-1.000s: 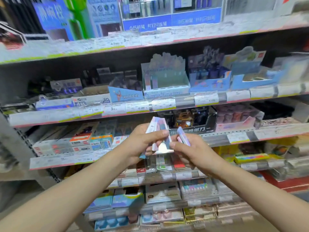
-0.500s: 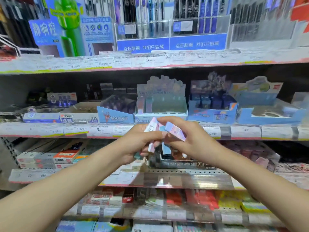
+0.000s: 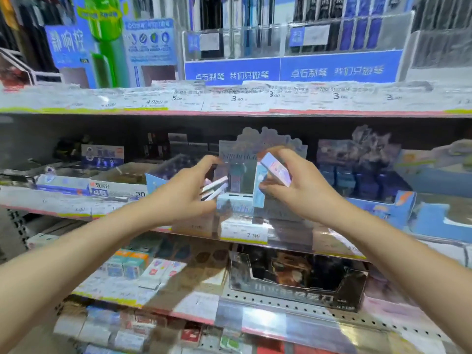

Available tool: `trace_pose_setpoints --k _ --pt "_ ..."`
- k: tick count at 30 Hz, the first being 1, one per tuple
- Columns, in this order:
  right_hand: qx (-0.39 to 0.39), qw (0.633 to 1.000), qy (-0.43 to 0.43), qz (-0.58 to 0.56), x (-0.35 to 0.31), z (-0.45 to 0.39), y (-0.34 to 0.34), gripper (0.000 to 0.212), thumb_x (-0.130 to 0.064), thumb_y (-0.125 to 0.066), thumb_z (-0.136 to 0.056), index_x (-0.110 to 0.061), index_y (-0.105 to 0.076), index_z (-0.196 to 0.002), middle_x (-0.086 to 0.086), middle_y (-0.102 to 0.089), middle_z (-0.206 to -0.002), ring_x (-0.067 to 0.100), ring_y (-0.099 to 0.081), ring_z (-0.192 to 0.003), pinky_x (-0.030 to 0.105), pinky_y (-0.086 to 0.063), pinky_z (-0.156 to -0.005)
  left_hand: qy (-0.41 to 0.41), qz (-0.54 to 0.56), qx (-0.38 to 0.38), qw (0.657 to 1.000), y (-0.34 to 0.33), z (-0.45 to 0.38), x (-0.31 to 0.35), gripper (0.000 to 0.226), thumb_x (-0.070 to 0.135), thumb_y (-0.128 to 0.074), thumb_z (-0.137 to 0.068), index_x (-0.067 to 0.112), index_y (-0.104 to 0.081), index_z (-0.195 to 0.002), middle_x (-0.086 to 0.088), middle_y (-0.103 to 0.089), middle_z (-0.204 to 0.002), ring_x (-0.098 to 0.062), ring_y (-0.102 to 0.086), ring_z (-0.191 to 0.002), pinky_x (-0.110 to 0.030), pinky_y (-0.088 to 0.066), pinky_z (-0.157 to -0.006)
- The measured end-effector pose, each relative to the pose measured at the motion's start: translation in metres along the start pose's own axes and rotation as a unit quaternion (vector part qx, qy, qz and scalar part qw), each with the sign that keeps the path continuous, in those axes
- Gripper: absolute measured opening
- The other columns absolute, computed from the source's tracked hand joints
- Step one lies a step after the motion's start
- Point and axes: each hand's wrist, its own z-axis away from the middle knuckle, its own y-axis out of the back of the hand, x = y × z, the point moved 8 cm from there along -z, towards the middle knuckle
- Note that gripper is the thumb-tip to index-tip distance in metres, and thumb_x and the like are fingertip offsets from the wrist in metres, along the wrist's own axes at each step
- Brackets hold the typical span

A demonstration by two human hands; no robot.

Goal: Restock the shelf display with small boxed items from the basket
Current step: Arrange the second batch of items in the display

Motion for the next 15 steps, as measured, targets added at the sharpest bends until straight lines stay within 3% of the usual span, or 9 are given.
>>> trace_pose_setpoints --k 4,7,9,10,12,15 --pt "0.013 0.999 0.002 0.042 -0.002 -0.019 -0.009 0.029 -0.017 -0.061 -0.085 -0.029 -0.042 -0.104 -0.017 -0.051 -0.085 0.006 -0.053 -0.075 0.007 -0.039 -0.064 -0.013 -0.082 -0.087 0.993 -0.002 -0.014 -0.017 0.077 0.026 -0.061 -0.080 0.028 -0.018 -0.145 -0.001 -0.052 -0.062 -0.010 -0.042 -0.047 -0.029 -0.041 -0.055" --pt "0.019 0.995 -0.012 0.094 -0.001 -0.029 -0.016 0.032 -0.020 -0.058 -0.088 -0.026 -0.042 -0.115 -0.004 -0.053 -0.092 0.007 -0.050 -0.069 0.015 -0.039 -0.060 -0.041 -0.096 -0.159 0.982 -0.007 -0.018 -0.024 0.080 0.040 -0.058 -0.079 0.028 -0.017 -0.147 0.007 -0.048 -0.063 -0.003 -0.048 -0.050 -0.017 -0.035 -0.048" --pt "0.021 0.991 -0.021 0.127 -0.001 -0.033 -0.022 0.034 -0.022 -0.057 -0.088 -0.026 -0.040 -0.117 0.002 -0.056 -0.094 0.007 -0.045 -0.063 0.022 -0.038 -0.057 -0.064 -0.079 -0.182 0.978 -0.007 -0.018 -0.028 0.094 0.070 -0.047 -0.067 0.033 -0.014 -0.147 -0.002 -0.063 -0.084 0.000 -0.056 -0.062 -0.016 -0.044 -0.056" --pt "0.020 0.990 -0.020 0.141 -0.001 -0.035 -0.025 0.033 -0.022 -0.057 -0.088 -0.026 -0.040 -0.117 0.005 -0.057 -0.094 0.007 -0.043 -0.061 0.026 -0.038 -0.056 -0.070 -0.081 -0.185 0.977 -0.006 -0.018 -0.031 0.100 0.078 -0.040 -0.061 0.035 -0.013 -0.147 -0.007 -0.065 -0.097 -0.006 -0.059 -0.069 -0.021 -0.048 -0.063" --pt "0.023 0.987 -0.018 0.157 -0.001 -0.038 -0.031 0.033 -0.021 -0.058 -0.088 -0.024 -0.041 -0.116 0.007 -0.058 -0.085 0.008 -0.042 -0.059 0.029 -0.038 -0.056 -0.073 -0.094 -0.193 0.974 -0.007 -0.019 -0.036 0.091 0.068 -0.044 -0.067 0.036 -0.011 -0.147 -0.006 -0.064 -0.096 -0.013 -0.055 -0.066 -0.022 -0.044 -0.063" --pt "0.019 0.988 -0.015 0.153 -0.001 -0.038 -0.037 0.033 -0.017 -0.058 -0.087 -0.023 -0.044 -0.116 0.011 -0.062 -0.090 0.024 -0.054 -0.076 0.040 -0.046 -0.067 -0.068 -0.078 -0.202 0.974 -0.011 -0.020 -0.032 0.079 0.036 -0.054 -0.081 0.033 -0.010 -0.147 0.002 -0.052 -0.065 -0.005 -0.047 -0.051 -0.016 -0.036 -0.048"
